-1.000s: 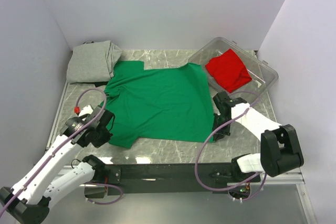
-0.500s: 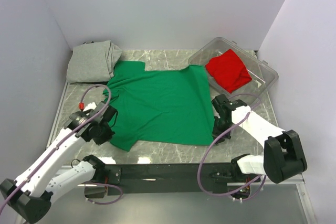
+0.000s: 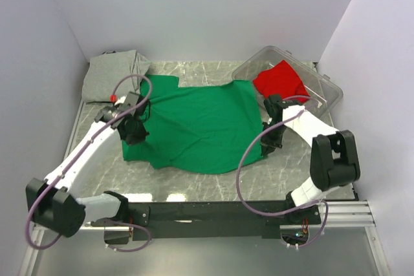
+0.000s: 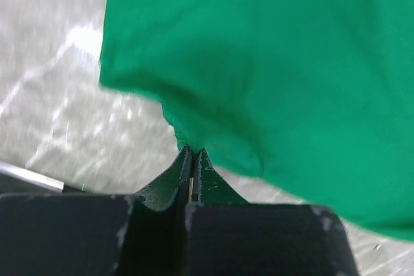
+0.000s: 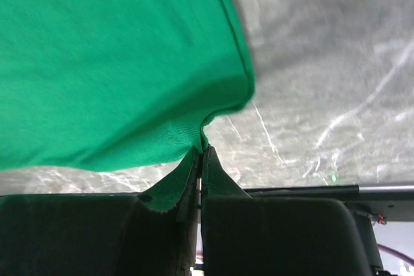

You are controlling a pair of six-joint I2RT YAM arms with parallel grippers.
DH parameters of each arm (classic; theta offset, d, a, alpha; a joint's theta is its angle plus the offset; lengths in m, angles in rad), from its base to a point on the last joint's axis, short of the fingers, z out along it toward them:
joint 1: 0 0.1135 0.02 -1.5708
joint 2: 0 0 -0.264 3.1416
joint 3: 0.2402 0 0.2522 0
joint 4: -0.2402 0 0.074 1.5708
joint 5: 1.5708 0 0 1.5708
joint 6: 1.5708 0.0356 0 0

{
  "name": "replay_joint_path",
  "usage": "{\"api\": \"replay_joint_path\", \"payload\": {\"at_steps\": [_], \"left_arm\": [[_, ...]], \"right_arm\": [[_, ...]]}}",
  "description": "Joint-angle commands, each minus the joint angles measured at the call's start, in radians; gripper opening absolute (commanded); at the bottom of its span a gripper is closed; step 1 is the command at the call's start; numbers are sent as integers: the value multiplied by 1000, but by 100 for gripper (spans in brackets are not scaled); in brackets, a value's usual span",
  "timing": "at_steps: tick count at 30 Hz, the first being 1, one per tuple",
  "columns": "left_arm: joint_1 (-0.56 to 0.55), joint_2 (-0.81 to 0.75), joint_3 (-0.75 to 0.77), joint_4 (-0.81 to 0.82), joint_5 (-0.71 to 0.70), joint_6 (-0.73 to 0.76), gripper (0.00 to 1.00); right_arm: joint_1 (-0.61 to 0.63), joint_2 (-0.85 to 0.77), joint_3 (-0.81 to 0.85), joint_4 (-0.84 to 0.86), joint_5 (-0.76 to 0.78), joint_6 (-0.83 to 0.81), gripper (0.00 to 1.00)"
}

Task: Fold and stack the t-shirts
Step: Fold the tshirt

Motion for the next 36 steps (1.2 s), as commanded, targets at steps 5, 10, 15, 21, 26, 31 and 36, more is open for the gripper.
{"api": "replay_joint_path", "payload": {"at_steps": [5, 10, 15, 21, 26, 31, 36], "left_arm": [[103, 142, 160, 183, 61, 214, 0], [167, 256, 259, 223, 71, 289, 0], [202, 339, 354, 262, 110, 335, 0], [232, 434, 431, 276, 122, 358, 0], [261, 485, 474, 312, 148, 378, 0], [264, 552, 513, 320, 180, 404, 0], [267, 587, 529, 318, 162, 404, 0]], "right_arm": [[-27, 115, 178, -17, -45, -53, 0], [-47, 199, 284, -40, -55, -64, 0], [-67, 264, 410, -64, -58, -73, 0], [-91, 360, 538, -81, -57, -83, 0], [-105, 422, 601, -83, -60, -93, 0], [-111, 443, 616, -83, -58, -95, 0], [-119, 440, 608, -61, -64, -92, 0]]}}
